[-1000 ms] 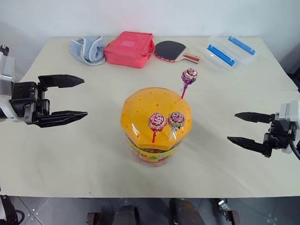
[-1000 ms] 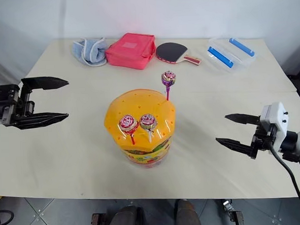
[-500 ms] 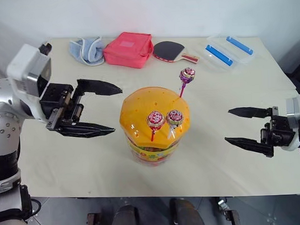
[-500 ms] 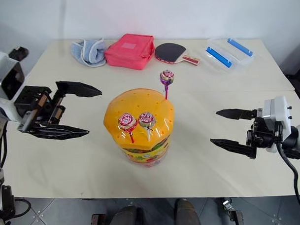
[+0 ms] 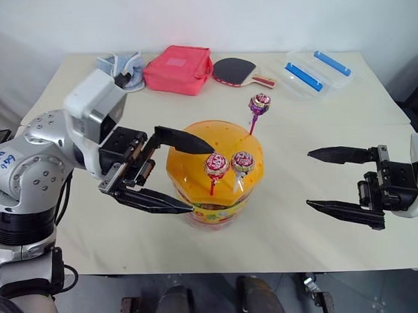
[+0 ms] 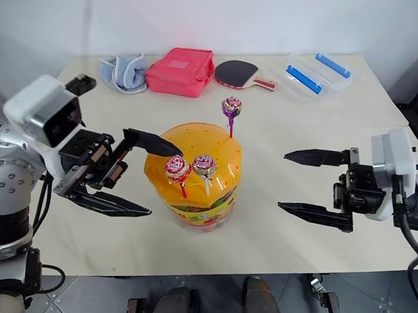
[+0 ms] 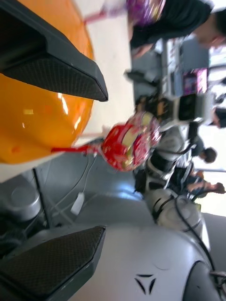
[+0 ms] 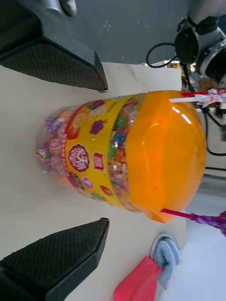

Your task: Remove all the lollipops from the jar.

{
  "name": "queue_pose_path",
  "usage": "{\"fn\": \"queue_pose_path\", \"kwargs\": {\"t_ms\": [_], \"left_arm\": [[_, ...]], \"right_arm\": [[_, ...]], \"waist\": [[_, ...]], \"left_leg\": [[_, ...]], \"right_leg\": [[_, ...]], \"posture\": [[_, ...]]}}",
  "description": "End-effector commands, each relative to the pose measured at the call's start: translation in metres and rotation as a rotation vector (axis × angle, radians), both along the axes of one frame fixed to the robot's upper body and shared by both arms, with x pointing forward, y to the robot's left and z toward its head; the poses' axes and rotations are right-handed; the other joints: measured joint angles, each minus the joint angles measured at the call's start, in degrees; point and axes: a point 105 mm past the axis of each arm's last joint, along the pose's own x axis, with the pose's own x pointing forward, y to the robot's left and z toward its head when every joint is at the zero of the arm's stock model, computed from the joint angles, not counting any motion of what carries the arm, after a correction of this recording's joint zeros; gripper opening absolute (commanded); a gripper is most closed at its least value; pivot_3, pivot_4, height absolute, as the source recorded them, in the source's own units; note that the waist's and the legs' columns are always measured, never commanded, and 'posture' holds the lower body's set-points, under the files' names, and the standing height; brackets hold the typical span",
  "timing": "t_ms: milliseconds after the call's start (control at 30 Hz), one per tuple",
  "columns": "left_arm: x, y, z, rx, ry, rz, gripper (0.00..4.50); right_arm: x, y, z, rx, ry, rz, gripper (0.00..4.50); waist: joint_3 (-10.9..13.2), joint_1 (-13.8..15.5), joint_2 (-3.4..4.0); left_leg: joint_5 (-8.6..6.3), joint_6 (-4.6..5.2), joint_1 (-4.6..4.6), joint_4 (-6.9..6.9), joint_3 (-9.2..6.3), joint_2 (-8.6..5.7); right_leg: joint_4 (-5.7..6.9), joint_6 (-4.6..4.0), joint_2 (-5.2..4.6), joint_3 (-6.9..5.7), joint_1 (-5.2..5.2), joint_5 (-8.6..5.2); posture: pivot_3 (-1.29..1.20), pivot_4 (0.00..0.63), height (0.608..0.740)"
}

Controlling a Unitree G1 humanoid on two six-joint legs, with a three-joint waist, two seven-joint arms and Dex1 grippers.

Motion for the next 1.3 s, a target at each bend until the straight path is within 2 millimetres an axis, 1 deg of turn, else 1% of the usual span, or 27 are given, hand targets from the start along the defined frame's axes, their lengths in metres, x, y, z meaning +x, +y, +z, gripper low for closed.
{"fn": "queue_pose_path", "kwargs": {"t_ms": [33,200,300,400,467,567,633,700,900,1000,1167,1300], "left_arm": [[-0.001,-0.004,-0.002,0.048,-0.023,0.009,4.5],[0.003,-0.013,-0.004,0.055,-0.025,0.023,4.5],[0.003,-0.016,-0.002,0.038,-0.015,0.001,4.5],[0.002,-0.017,-0.002,0.033,-0.009,-0.017,4.5],[0.002,-0.019,-0.002,0.031,-0.009,-0.019,4.08],[0.002,-0.019,-0.001,0.028,-0.009,-0.025,3.3],[0.002,-0.019,-0.003,0.051,-0.011,-0.02,2.6],[0.004,-0.019,-0.004,0.055,-0.018,-0.017,2.01],[0.006,-0.02,-0.003,0.055,-0.027,-0.018,0.04],[0.009,-0.019,0.0,0.044,-0.039,-0.01,0.02],[0.014,-0.015,0.014,0.006,-0.055,0.009,0.02],[0.022,-0.01,0.021,0.009,-0.074,0.062,0.02]], "right_arm": [[-0.005,0.003,0.009,-0.007,-0.044,-0.007,4.49],[-0.006,0.003,0.012,-0.006,-0.059,-0.023,4.49],[-0.012,0.005,0.018,0.004,-0.064,-0.007,4.49],[-0.02,0.01,0.019,0.004,-0.045,0.032,4.49],[-0.026,0.014,0.02,0.007,-0.037,0.059,4.5],[-0.032,0.019,0.022,0.017,-0.03,0.08,4.5],[-0.036,0.022,0.022,0.022,-0.027,0.091,4.5],[-0.039,0.025,0.023,0.029,-0.03,0.102,4.5],[-0.041,0.032,0.027,0.048,-0.046,0.11,4.5],[-0.041,0.034,0.029,0.055,-0.052,0.111,4.5],[-0.042,0.035,0.03,0.054,-0.055,0.109,4.5],[-0.042,0.035,0.031,0.058,-0.057,0.106,4.5]], "waist": [[0.0,0.03,0.0],[0.0,0.07,0.0],[0.0,0.27,0.0],[0.0,0.21,0.0],[0.0,0.2,0.0],[0.0,0.2,0.0],[0.0,0.19,0.0],[0.0,0.17,0.0],[0.0,0.14,0.0],[0.01,0.15,-0.01],[0.01,0.17,-0.01],[0.01,0.16,-0.01]], "left_leg": [[0.0,0.0,0.0,0.0,0.0,-0.01],[0.0,0.01,-0.01,0.0,0.0,-0.03],[-0.01,0.02,0.0,0.03,-0.02,-0.06],[-0.03,0.05,-0.01,0.03,-0.03,-0.07],[-0.03,0.06,-0.01,0.03,-0.03,-0.07],[-0.03,0.06,-0.01,0.03,-0.05,-0.07],[-0.03,0.06,-0.01,0.03,-0.1,-0.07],[-0.03,0.06,-0.01,0.03,-0.15,-0.07],[-0.03,0.06,-0.01,0.03,-0.24,-0.07],[-0.03,0.06,-0.01,0.03,-0.32,-0.07],[-0.03,0.07,-0.01,0.04,-0.34,-0.08],[-0.04,0.08,-0.01,0.05,-0.38,-0.07]], "right_leg": [[0.0,0.0,0.0,0.01,0.0,0.0],[-0.01,0.0,0.0,0.03,0.01,0.0],[-0.02,0.02,-0.01,0.05,0.04,0.01],[-0.02,0.03,0.0,0.08,0.05,0.01],[-0.02,0.03,0.0,0.08,0.05,0.02],[-0.02,0.03,-0.01,0.09,0.05,0.02],[-0.03,0.04,0.0,0.1,0.04,0.02],[-0.03,0.04,0.0,0.1,0.04,0.02],[-0.06,0.04,0.0,0.11,0.04,0.02],[-0.06,0.04,0.0,0.11,0.04,0.02],[-0.06,0.04,0.0,0.11,0.04,0.02],[-0.07,0.04,0.0,0.11,0.04,0.02]], "posture": [[0.0,0.15,0.74],[0.0,0.15,0.74],[0.0,0.15,0.74],[0.0,0.15,0.74],[0.0,0.15,0.74],[0.0,0.15,0.74],[0.0,0.15,0.74],[0.0,0.15,0.74],[0.0,0.15,0.74],[0.0,0.15,0.74],[0.0,0.15,0.74],[0.0,0.15,0.74]]}}
